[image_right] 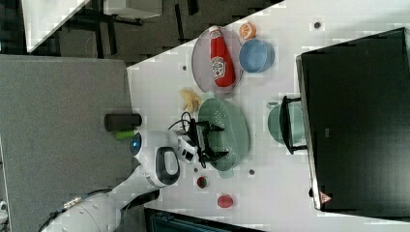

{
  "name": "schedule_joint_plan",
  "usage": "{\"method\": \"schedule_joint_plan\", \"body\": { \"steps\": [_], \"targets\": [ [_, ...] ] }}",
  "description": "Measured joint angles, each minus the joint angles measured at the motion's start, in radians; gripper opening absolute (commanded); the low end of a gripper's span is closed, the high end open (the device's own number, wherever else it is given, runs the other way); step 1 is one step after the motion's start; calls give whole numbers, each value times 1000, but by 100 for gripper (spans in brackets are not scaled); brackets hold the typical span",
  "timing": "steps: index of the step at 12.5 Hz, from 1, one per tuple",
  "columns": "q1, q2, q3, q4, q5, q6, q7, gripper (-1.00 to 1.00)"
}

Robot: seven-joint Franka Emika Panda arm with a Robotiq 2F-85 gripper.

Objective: Drag strainer right to left.

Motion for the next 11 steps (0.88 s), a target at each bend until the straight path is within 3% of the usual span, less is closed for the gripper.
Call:
{"method": "schedule_joint_plan", "body": {
  "steps": [5,11],
  "targets": [
    [76,-9,13,29,0,-49,178,100],
    [129,-2,75,86,32,-100,298,100]
  ]
}}
